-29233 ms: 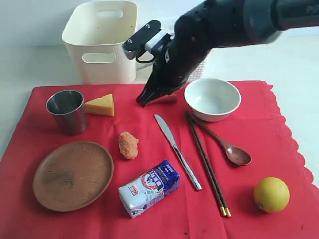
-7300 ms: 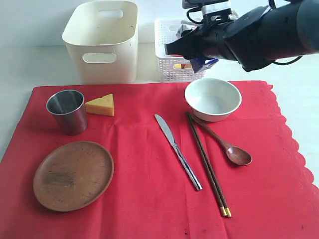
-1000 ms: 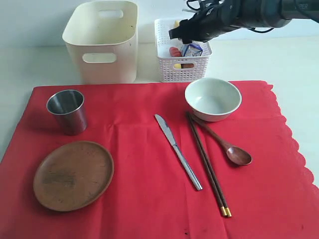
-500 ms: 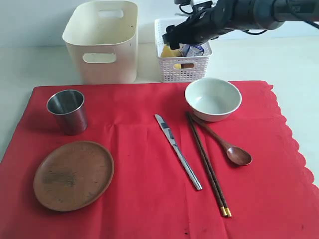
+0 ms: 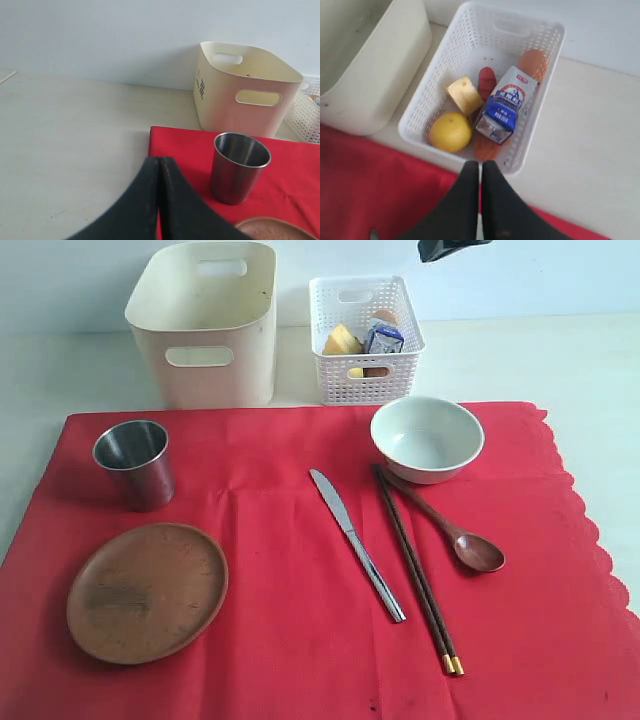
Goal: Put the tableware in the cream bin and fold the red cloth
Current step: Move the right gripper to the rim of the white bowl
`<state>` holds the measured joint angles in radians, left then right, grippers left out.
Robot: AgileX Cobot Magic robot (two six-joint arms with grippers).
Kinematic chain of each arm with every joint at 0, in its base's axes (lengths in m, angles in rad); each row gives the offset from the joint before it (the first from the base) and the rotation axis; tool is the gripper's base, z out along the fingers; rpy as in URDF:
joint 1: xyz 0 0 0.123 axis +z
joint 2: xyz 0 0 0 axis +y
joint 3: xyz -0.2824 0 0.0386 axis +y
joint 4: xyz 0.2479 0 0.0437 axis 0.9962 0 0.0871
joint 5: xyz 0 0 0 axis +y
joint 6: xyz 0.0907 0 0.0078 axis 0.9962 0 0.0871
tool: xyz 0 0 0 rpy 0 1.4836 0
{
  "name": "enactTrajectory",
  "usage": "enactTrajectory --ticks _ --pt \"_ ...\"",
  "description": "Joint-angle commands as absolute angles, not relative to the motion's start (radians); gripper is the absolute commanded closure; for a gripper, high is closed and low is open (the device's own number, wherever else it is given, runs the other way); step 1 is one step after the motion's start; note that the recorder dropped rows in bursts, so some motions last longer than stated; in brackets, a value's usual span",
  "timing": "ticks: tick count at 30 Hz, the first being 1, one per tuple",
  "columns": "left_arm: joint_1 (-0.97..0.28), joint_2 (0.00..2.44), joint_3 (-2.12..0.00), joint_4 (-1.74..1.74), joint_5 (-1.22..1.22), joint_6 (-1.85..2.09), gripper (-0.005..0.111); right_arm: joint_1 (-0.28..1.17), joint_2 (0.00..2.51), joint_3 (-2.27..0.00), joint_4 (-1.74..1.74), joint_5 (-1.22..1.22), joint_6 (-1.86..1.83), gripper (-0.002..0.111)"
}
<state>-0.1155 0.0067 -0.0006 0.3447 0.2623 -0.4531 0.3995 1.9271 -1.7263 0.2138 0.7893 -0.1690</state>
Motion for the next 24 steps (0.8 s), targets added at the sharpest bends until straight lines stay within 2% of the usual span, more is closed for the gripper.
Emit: enactTrajectory --ticks 1,13,18,24 --pt "-0.115 0.000 0.000 0.346 0.256 -0.448 0.105 0.394 1.792 -1.587 0.224 0.799 -0.153 0.108" --pt "-0.115 0.000 0.000 0.346 0.256 -0.448 0.105 0.394 1.463 -0.969 0.224 0.517 -0.083 0.108" --pt "-0.115 0.000 0.000 0.346 0.256 -0.448 0.105 0.394 1.444 -0.731 0.232 0.330 -0.008 0.108" --pt "-0.115 0.000 0.000 0.346 0.256 -0.448 0.105 0.394 1.467 -0.590 0.232 0.153 0.125 0.108"
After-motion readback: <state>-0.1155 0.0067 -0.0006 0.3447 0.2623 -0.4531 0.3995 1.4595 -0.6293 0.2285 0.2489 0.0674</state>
